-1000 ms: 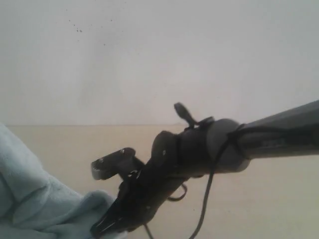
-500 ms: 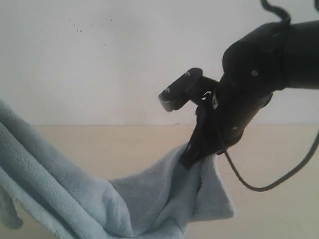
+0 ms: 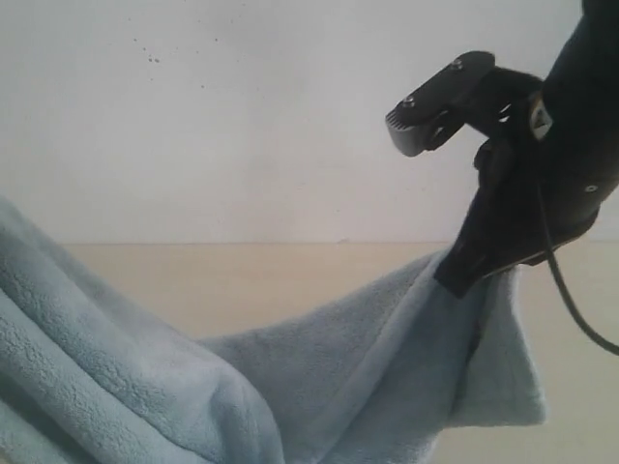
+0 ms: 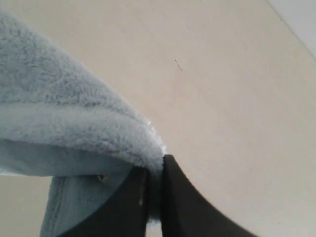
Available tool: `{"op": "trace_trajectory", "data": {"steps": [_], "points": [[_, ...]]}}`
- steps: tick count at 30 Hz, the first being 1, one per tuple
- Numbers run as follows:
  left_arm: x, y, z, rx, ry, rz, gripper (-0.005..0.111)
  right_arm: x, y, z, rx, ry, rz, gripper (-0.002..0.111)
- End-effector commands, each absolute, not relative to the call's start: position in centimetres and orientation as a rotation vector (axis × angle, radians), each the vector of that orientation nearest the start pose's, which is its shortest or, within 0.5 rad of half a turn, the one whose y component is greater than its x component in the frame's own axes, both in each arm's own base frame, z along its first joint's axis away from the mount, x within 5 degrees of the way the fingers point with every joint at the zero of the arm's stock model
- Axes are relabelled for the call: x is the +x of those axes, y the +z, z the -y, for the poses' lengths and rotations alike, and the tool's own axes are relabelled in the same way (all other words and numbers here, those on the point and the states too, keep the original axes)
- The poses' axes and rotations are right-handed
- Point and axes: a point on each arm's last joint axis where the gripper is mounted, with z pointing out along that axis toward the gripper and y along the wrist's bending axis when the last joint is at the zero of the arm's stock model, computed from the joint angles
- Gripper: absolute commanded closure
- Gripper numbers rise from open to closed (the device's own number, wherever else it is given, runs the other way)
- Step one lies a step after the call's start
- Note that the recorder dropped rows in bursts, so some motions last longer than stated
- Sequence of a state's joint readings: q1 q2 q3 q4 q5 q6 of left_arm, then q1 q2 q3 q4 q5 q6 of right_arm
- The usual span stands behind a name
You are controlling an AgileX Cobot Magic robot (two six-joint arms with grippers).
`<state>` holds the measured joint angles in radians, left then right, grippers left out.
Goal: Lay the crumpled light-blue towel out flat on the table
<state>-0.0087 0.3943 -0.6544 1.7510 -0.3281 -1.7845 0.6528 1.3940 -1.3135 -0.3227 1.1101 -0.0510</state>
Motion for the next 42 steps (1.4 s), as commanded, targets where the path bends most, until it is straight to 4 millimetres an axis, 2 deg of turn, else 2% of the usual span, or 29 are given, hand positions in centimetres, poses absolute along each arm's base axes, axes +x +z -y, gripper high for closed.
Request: {"op": "trace_trajectory", "data": {"steps": [1,6,8,12,19,20,24,25,27,29,31,34,40,42], "points": [[4.9,39.9,2.6,0.225,-0.231,-1.218,0.103,22.0,37.5,-12.6,-0.950,-0.306,-2.393,0.101],[4.4,37.9,2.3,0.190,-0.210,-1.228,0.103,19.4,38.0,-9.5,-0.898,-0.448,-2.343,0.101],[4.7,36.4,2.3,0.186,-0.212,-1.259,0.103,18.5,37.2,-8.2,-0.883,-0.527,-2.323,0.101],[5.6,33.3,2.2,0.149,-0.243,-1.348,0.103,17.4,34.2,-6.9,-0.910,-0.606,-2.319,0.101],[6.9,28.9,1.5,0.048,-0.224,-1.476,0.103,17.6,28.0,-7.5,-0.974,-0.558,-2.308,0.101],[7.2,27.9,1.1,0.014,-0.191,-1.500,0.103,18.0,26.9,-7.9,-0.995,-0.550,-2.287,0.101],[7.7,24.4,0.3,-0.044,-0.104,-1.591,0.103,20.0,24.5,-9.8,-1.074,-0.519,-2.274,0.101],[7.7,24.4,0.2,-0.067,-0.099,-1.587,0.102,20.3,24.0,-10.1,-1.080,-0.514,-2.281,0.101],[7.7,24.7,0.1,-0.098,-0.123,-1.576,0.089,21.0,22.5,-10.7,-1.107,-0.512,-2.317,0.101],[7.6,25.4,0.1,-0.169,-0.198,-1.553,0.058,21.4,21.3,-11.2,-1.121,-0.506,-2.347,0.101],[7.6,25.5,0.5,-0.226,-0.318,-1.552,0.045,21.5,21.1,-11.2,-1.100,-0.502,-2.363,0.101],[7.2,26.9,2.0,-0.077,-0.441,-1.558,0.045,21.4,21.1,-11.1,-1.090,-0.512,-2.377,0.101],[6.0,32.3,0.2,-0.110,-0.193,-1.336,0.045,21.4,21.1,-11.0,-1.080,-0.522,-2.392,0.101],[5.5,33.6,0.4,-0.077,-0.181,-1.298,0.045,21.4,21.1,-11.0,-1.080,-0.520,-2.391,0.101]]}}
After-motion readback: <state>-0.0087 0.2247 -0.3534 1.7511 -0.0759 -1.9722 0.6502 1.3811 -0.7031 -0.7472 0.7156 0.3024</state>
